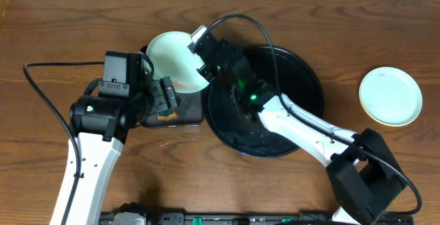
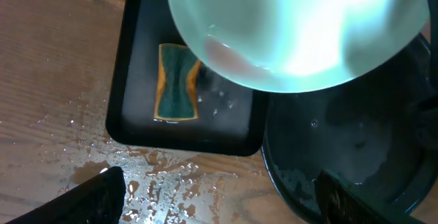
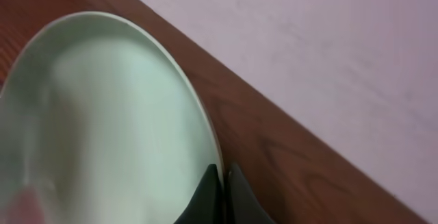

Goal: Clean dirty plates on tray and stack at the side
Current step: 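Carry the green plate rightward with the right gripper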

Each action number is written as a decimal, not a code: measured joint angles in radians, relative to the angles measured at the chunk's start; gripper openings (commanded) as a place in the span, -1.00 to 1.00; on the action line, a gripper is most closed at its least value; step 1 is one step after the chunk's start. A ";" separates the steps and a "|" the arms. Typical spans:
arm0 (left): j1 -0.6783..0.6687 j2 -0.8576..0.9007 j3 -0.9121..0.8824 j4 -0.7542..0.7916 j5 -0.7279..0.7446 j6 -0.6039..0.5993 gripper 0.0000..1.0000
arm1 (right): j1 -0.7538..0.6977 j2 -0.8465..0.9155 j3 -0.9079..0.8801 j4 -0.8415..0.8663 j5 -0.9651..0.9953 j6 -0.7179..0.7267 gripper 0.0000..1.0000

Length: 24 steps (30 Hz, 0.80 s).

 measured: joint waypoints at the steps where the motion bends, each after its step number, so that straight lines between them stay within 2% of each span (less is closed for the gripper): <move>1: 0.000 0.000 0.000 0.000 0.000 0.000 0.79 | 0.005 -0.003 0.000 0.001 0.014 -0.018 -0.98; 15: 0.000 0.000 0.000 0.000 0.000 0.000 0.79 | 0.115 -0.022 0.000 0.155 0.285 -0.279 -0.98; 24: 0.000 0.000 0.000 0.000 0.000 0.000 0.79 | 0.143 -0.022 0.000 0.172 0.356 -0.342 -0.98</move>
